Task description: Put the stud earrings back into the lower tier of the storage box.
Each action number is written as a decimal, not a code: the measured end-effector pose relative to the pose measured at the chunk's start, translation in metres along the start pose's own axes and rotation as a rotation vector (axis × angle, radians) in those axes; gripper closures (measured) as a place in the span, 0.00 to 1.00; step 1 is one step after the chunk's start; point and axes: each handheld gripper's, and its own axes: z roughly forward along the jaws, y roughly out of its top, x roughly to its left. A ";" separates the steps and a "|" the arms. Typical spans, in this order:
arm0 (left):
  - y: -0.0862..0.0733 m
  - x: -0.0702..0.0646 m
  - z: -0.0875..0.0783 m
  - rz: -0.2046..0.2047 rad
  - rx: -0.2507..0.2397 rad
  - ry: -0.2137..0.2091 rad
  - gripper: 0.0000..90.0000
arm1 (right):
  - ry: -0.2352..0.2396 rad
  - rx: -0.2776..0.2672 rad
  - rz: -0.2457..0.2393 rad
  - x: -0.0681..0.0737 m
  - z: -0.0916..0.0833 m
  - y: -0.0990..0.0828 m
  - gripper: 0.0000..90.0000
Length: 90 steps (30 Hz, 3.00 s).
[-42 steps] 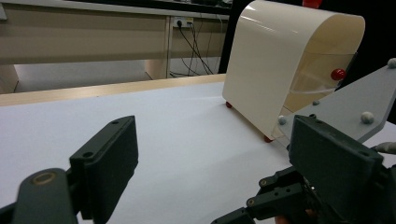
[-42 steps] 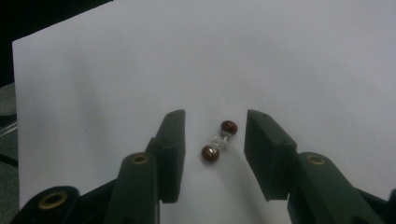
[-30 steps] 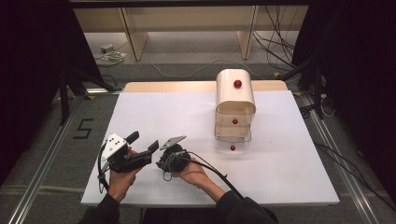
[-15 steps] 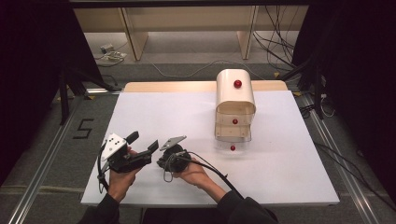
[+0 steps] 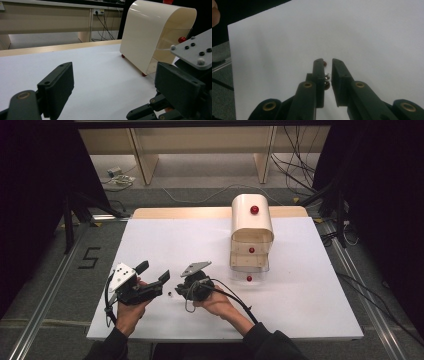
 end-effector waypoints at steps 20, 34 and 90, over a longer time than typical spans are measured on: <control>0.000 0.000 0.001 0.002 0.002 -0.004 0.17 | -0.015 -0.070 0.043 -0.014 -0.035 -0.014 0.90; -0.001 -0.001 0.002 0.007 0.009 -0.009 0.17 | -0.039 -0.094 0.034 -0.018 -0.062 -0.025 0.90; 0.000 -0.002 0.000 0.009 0.001 -0.020 0.17 | -0.191 -0.220 0.127 -0.064 -0.128 -0.032 0.90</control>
